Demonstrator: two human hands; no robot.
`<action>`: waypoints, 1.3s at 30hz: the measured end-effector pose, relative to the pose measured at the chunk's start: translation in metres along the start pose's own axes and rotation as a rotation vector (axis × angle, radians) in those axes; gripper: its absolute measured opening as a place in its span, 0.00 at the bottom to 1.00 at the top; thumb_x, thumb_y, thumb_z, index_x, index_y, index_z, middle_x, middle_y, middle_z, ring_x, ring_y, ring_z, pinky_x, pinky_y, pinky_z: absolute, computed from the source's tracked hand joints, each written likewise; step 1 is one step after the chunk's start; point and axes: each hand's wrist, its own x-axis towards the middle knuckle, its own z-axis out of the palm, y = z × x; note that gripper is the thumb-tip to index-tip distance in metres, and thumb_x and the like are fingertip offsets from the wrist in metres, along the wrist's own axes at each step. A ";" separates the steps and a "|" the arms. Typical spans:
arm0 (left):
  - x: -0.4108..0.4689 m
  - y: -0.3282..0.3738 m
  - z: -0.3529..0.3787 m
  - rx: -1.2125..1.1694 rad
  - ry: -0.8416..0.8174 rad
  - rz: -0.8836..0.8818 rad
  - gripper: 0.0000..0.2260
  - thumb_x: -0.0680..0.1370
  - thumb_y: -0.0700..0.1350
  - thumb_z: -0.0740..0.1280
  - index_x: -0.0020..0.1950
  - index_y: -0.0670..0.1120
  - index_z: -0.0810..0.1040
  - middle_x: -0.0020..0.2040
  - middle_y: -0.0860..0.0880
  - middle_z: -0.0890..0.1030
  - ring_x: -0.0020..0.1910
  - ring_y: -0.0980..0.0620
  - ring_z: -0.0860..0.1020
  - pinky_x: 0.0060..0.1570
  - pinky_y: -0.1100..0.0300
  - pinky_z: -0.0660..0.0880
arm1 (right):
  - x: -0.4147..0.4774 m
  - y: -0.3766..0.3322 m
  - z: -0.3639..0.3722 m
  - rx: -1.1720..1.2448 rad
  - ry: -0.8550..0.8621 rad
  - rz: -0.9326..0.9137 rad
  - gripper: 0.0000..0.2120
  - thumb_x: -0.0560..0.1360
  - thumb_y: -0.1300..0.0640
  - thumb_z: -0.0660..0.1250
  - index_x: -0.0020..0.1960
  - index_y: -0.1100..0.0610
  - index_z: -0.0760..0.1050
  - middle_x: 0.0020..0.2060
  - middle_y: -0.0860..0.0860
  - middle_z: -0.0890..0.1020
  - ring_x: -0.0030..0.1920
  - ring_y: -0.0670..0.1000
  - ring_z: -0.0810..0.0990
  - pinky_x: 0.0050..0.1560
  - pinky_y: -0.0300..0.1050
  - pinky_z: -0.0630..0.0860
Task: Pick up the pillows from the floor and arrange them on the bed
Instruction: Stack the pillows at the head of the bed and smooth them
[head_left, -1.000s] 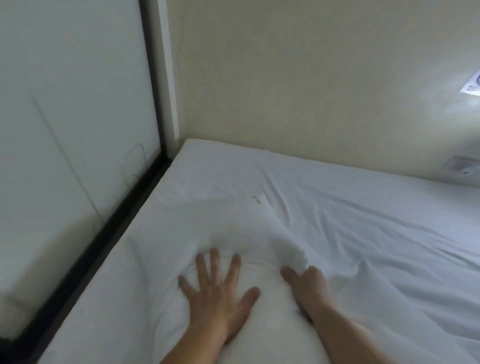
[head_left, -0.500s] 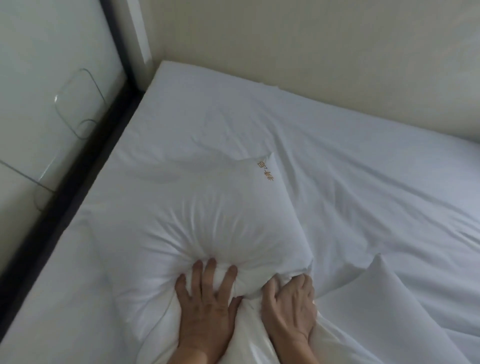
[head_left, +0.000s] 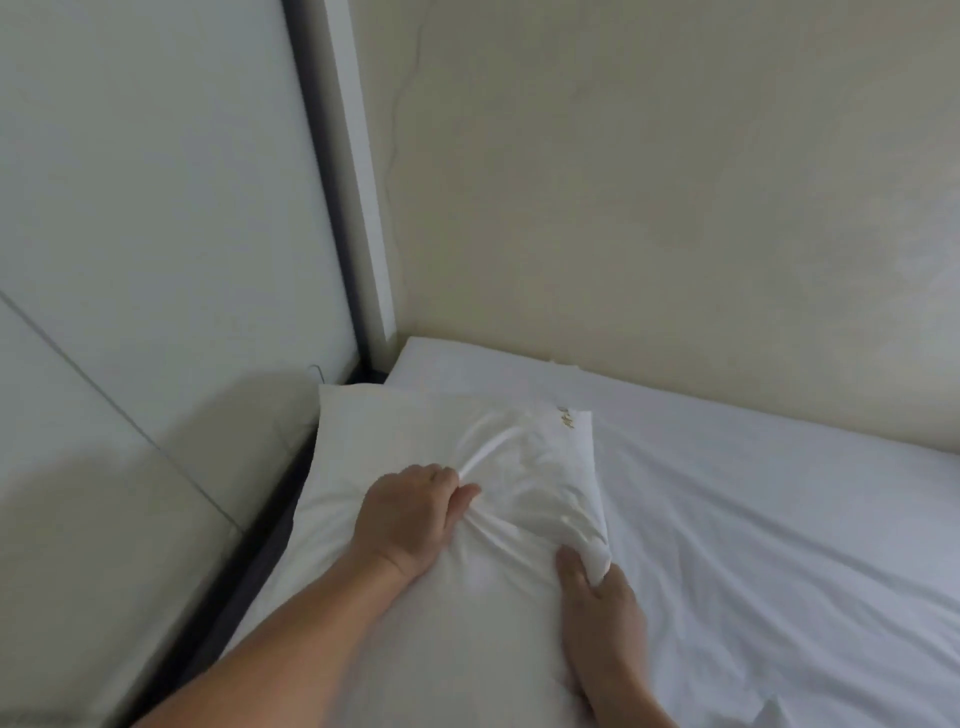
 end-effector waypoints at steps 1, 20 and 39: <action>0.021 -0.007 0.000 0.030 0.024 0.023 0.16 0.77 0.52 0.66 0.35 0.43 0.74 0.32 0.45 0.77 0.31 0.41 0.76 0.31 0.53 0.71 | 0.010 -0.008 0.004 -0.084 0.011 0.002 0.21 0.73 0.33 0.59 0.48 0.52 0.70 0.49 0.55 0.81 0.47 0.57 0.76 0.46 0.52 0.71; 0.016 -0.139 0.219 0.142 -0.026 -0.513 0.52 0.61 0.81 0.55 0.77 0.55 0.46 0.72 0.30 0.58 0.69 0.31 0.59 0.60 0.29 0.60 | 0.172 0.051 0.195 -0.483 0.175 -0.291 0.30 0.68 0.27 0.58 0.67 0.33 0.56 0.49 0.53 0.72 0.49 0.60 0.75 0.42 0.51 0.66; 0.061 -0.149 0.207 0.099 -0.240 -0.360 0.38 0.67 0.75 0.34 0.74 0.63 0.36 0.78 0.44 0.39 0.74 0.36 0.38 0.67 0.29 0.42 | 0.214 -0.015 0.160 -0.634 0.003 -0.427 0.41 0.66 0.22 0.49 0.74 0.34 0.42 0.78 0.47 0.43 0.75 0.66 0.43 0.71 0.67 0.51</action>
